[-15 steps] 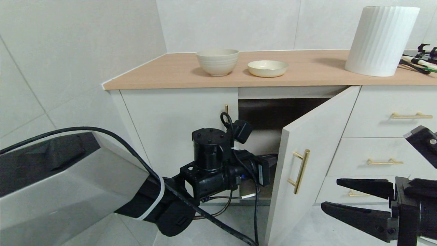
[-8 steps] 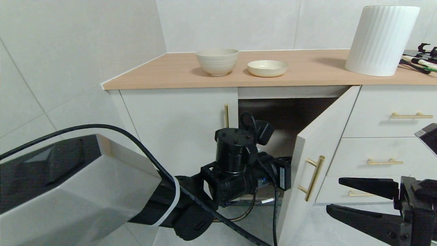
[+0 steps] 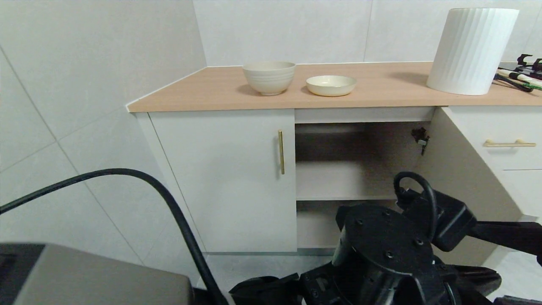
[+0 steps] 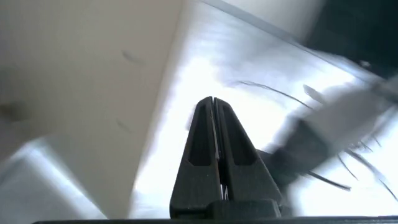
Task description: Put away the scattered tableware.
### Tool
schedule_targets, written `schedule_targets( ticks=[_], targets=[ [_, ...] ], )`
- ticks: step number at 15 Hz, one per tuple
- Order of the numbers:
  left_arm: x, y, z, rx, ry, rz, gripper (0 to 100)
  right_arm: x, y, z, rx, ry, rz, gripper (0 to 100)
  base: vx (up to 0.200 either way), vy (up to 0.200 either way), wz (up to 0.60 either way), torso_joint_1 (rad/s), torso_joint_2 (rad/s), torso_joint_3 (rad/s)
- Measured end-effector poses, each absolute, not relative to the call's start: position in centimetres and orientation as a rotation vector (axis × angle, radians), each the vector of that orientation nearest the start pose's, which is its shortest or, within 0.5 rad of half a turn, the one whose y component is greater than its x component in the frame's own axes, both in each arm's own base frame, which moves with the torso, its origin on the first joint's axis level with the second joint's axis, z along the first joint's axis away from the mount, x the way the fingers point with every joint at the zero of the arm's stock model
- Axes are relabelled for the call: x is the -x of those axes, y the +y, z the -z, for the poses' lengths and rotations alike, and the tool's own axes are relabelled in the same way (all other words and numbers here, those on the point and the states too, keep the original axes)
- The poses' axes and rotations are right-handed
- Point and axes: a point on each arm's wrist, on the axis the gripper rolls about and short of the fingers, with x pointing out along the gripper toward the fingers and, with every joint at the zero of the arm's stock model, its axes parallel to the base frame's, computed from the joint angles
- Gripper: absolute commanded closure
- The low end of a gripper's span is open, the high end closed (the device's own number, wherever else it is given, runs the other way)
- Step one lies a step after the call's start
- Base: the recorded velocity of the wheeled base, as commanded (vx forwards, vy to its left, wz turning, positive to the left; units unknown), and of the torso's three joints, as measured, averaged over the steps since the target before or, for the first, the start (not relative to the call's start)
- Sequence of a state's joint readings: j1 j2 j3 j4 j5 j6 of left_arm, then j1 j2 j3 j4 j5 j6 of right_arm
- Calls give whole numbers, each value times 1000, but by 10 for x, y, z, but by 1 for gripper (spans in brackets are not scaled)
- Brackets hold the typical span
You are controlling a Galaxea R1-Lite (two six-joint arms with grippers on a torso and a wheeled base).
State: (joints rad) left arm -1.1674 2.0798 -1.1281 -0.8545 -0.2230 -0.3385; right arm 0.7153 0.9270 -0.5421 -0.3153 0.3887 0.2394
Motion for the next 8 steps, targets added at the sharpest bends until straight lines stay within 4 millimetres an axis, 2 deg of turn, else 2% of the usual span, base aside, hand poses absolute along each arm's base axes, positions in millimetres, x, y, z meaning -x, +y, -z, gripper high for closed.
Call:
schedule_targets(
  ticks=[2,5,8],
  targets=[
    [-167,-369,-155,237,325,1318,100,-76,77,-239,-205,188,-1085,0,0,0,0,0,0,0],
    [-200,-340,-151,241,325,1178,100,-81,77,-239,-207,194,-1039,0,0,0,0,0,0,0],
    [-215,-309,-144,229,346,1085,100,-91,80,-238,-205,217,-993,0,0,0,0,0,0,0]
  ],
)
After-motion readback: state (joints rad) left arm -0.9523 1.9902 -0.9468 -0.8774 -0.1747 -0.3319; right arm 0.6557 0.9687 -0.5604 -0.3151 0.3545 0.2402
